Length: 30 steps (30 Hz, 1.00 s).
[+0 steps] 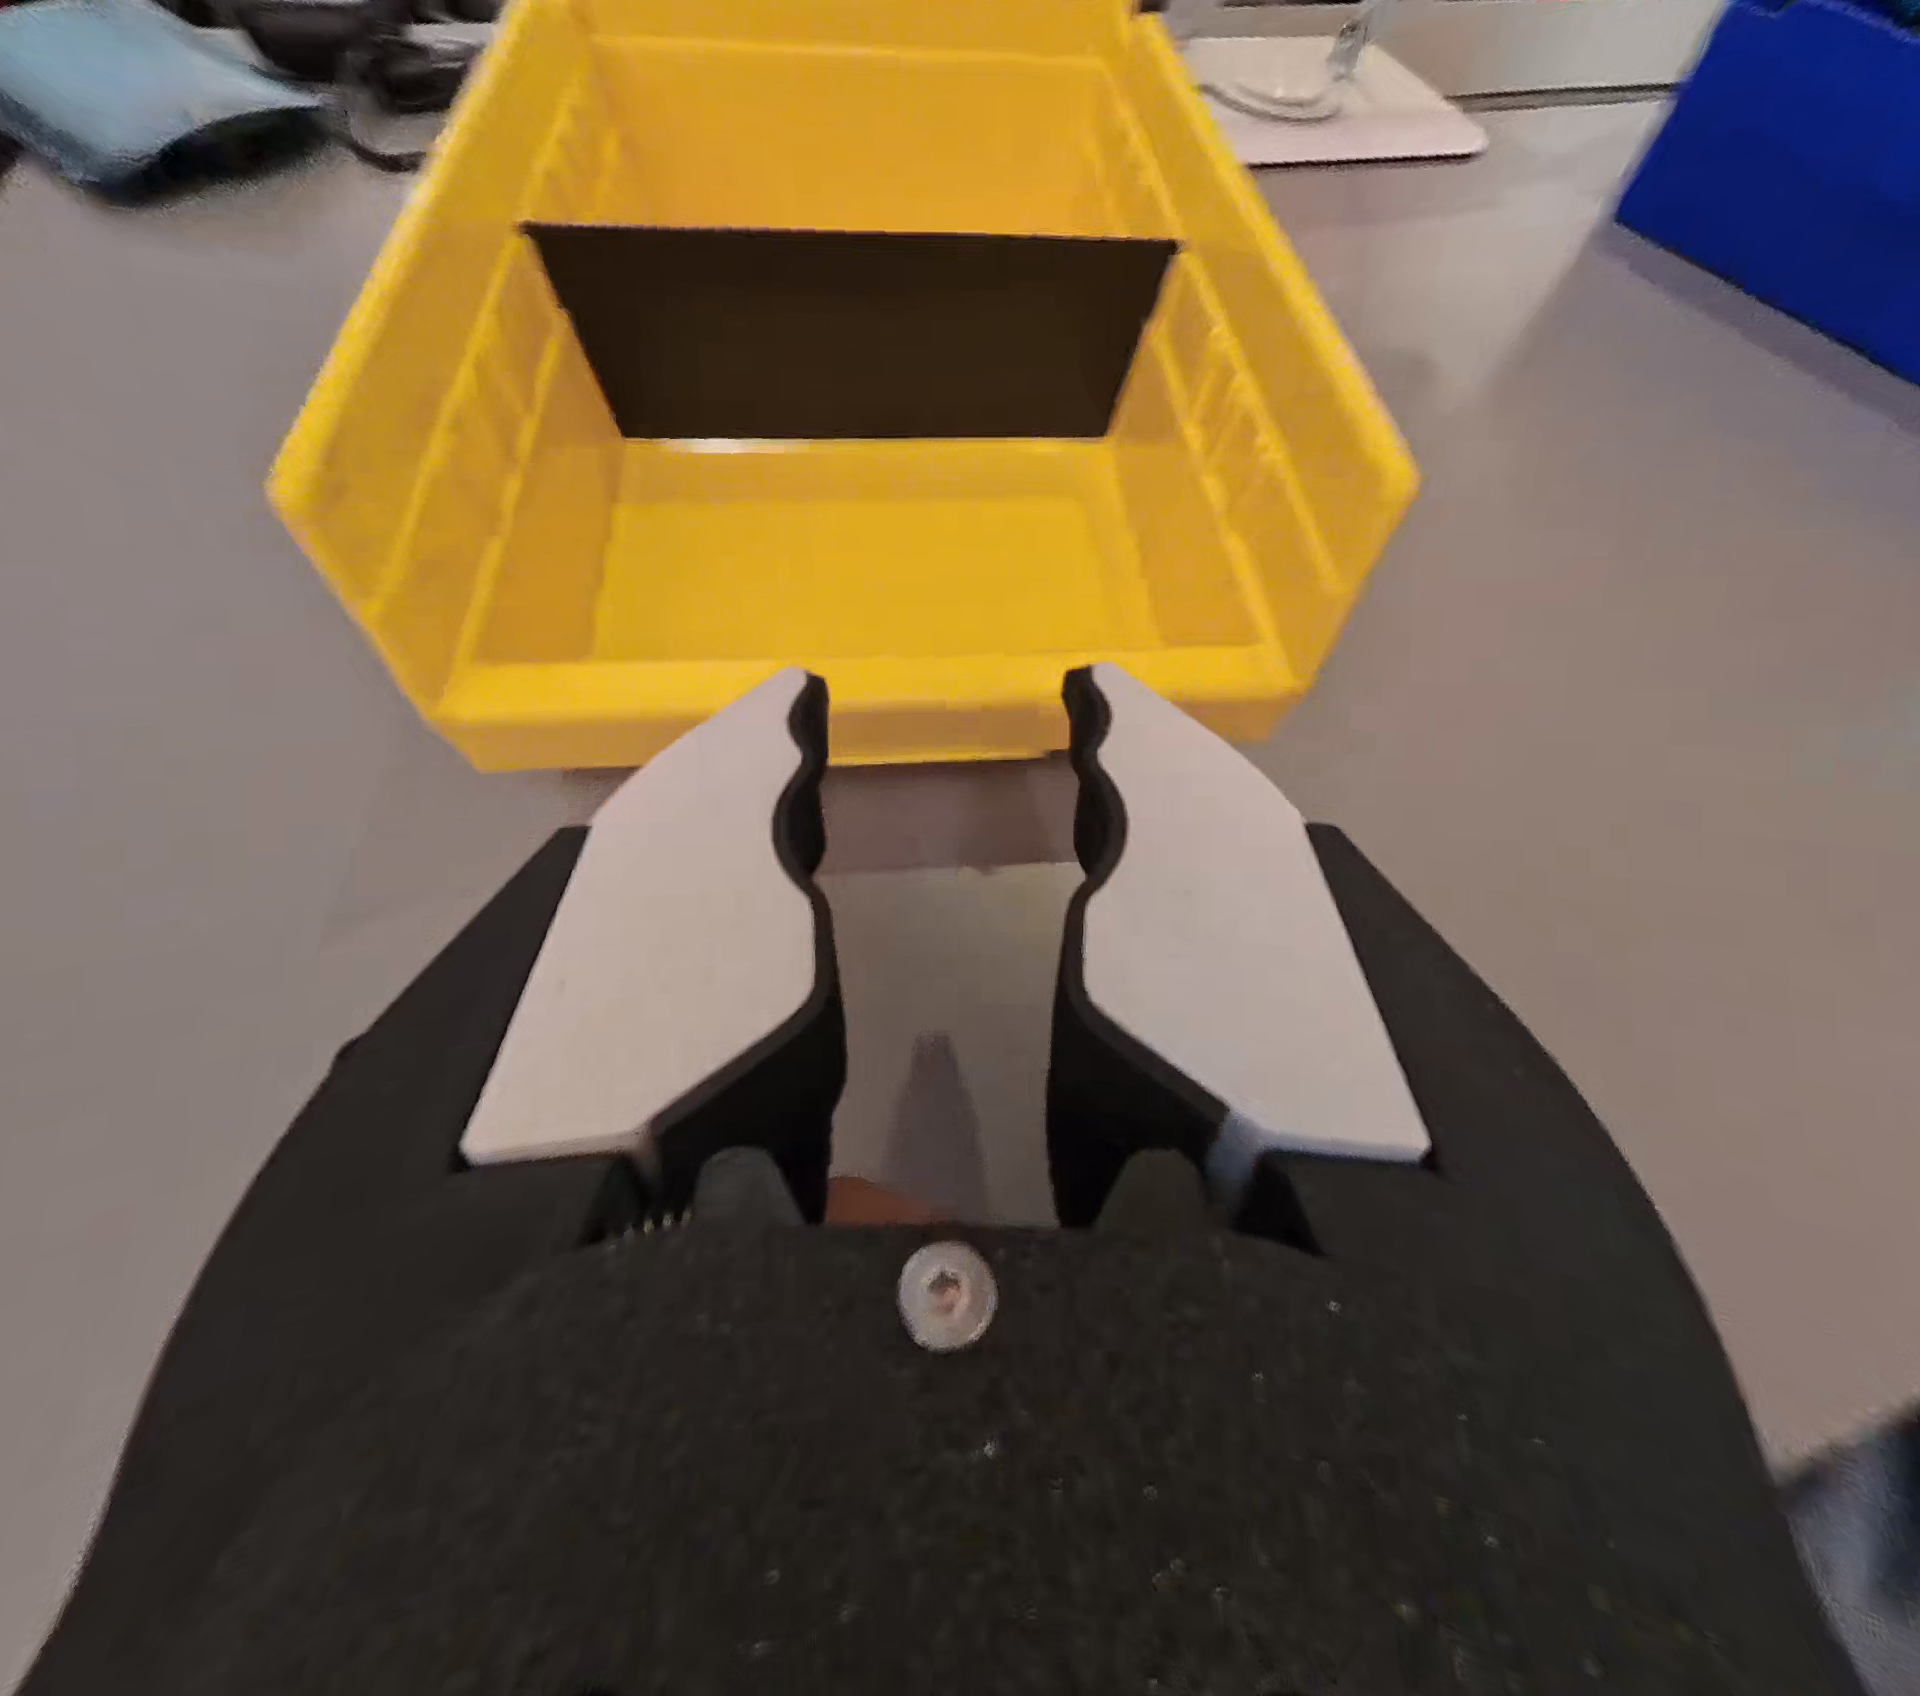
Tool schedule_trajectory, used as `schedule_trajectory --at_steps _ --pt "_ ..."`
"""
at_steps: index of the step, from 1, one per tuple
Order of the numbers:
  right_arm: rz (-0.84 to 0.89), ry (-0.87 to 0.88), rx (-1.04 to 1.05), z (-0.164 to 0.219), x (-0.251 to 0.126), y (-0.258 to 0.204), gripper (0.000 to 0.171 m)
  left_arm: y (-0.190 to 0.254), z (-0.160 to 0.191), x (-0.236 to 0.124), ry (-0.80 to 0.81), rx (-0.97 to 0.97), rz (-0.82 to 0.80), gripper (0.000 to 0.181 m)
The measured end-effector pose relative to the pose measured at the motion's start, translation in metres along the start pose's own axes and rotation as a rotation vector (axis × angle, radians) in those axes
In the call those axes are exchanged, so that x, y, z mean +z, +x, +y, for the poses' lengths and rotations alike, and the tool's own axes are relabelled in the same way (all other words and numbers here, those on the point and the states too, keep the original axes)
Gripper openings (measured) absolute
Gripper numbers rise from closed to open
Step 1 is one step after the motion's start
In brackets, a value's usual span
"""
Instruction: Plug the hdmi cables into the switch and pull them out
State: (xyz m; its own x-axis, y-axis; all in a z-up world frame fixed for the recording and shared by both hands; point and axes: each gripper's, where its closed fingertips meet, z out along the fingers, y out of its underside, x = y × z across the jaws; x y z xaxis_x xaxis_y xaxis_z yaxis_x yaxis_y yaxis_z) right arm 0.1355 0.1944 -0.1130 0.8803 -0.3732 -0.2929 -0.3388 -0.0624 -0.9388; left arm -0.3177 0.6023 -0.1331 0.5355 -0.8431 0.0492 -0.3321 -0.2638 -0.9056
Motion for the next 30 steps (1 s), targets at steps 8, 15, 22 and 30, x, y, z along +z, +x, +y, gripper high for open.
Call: schedule_trajectory --at_steps 8,15,22,30 --pt "0.022 -0.145 -0.18 0.026 0.003 -0.018 0.056 -0.022 0.017 0.01 -0.05 0.019 -0.072 0.042" --pt "0.011 -0.254 -0.141 0.048 0.009 -0.01 0.062 -0.023 0.028 0.018 -0.093 0.026 -0.078 0.043" --pt "0.019 -0.257 -0.147 0.047 0.009 -0.006 0.065 -0.023 0.029 0.021 -0.112 0.05 -0.109 0.045" --pt "0.024 -0.259 -0.142 0.048 0.008 -0.004 0.065 -0.027 0.028 0.018 -0.11 0.035 -0.128 0.045"
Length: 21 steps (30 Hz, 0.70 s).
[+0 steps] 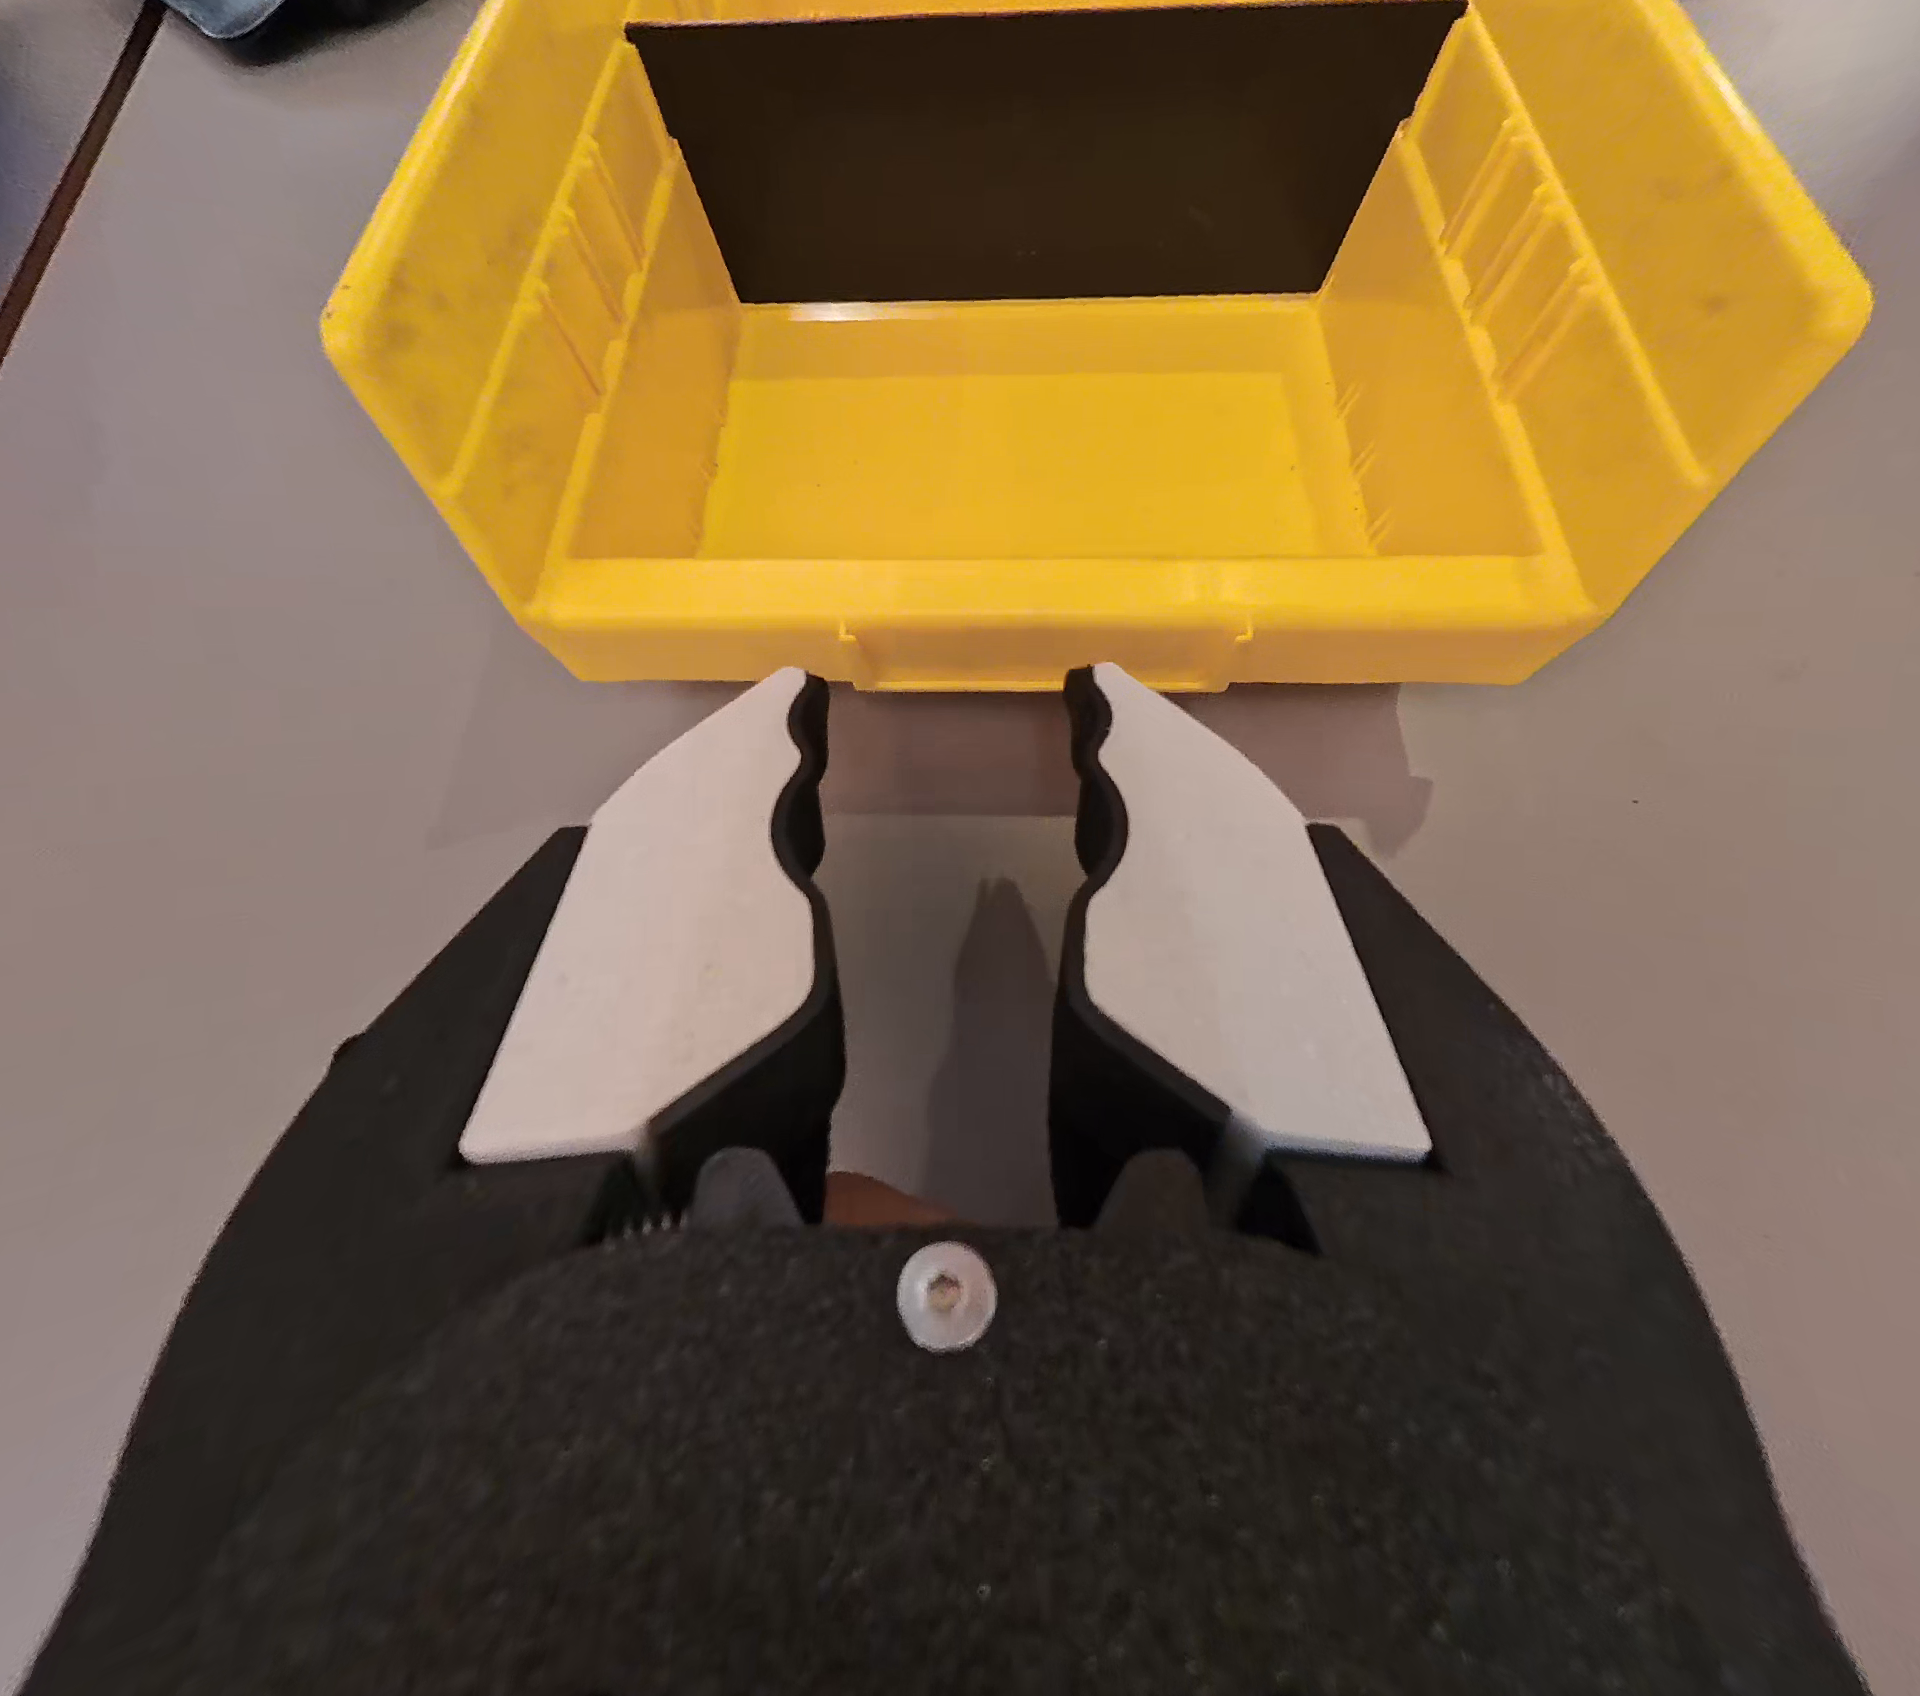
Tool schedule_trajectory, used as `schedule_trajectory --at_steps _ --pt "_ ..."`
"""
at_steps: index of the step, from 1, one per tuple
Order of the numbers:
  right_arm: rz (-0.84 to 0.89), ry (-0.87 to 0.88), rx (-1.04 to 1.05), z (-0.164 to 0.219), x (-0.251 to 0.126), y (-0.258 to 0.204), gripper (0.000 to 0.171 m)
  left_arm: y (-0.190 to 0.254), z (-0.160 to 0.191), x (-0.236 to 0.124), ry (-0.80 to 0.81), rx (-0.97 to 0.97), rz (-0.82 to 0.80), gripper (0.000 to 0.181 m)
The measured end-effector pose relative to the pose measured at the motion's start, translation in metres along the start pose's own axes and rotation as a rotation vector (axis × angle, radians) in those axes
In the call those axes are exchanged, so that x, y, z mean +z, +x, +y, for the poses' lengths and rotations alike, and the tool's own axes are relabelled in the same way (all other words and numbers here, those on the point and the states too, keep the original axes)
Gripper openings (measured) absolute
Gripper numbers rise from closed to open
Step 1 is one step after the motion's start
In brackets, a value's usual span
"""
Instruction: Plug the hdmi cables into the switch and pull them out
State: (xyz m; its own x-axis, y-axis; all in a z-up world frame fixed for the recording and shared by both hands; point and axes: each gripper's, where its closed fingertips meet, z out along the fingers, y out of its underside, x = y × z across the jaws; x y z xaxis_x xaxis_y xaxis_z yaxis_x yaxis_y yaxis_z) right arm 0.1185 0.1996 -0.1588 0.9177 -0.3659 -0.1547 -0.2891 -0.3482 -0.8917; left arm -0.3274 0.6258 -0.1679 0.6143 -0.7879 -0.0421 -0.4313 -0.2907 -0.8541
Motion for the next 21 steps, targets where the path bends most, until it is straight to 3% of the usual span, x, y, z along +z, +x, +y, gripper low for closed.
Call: schedule_trajectory --at_steps 5,9,13,17,21 --pt "0.001 0.028 -0.015 -0.006 -0.001 -0.005 0.066 0.003 -0.002 -0.001 0.002 0.015 -0.006 0.045" --pt "-0.065 0.112 -0.108 -0.03 0.007 -0.057 0.068 0.036 -0.036 -0.021 0.119 0.046 0.0 0.051" --pt "-0.008 0.059 -0.141 -0.03 0.046 -0.08 0.071 0.134 -0.058 -0.041 0.193 0.123 0.163 0.055" --pt "0.013 0.066 -0.098 -0.033 0.064 -0.082 0.07 0.233 -0.035 -0.042 0.14 0.271 0.297 0.051" --pt "-0.123 0.027 -0.135 -0.024 0.055 -0.111 0.064 0.31 -0.007 -0.035 0.124 0.269 0.405 0.05"
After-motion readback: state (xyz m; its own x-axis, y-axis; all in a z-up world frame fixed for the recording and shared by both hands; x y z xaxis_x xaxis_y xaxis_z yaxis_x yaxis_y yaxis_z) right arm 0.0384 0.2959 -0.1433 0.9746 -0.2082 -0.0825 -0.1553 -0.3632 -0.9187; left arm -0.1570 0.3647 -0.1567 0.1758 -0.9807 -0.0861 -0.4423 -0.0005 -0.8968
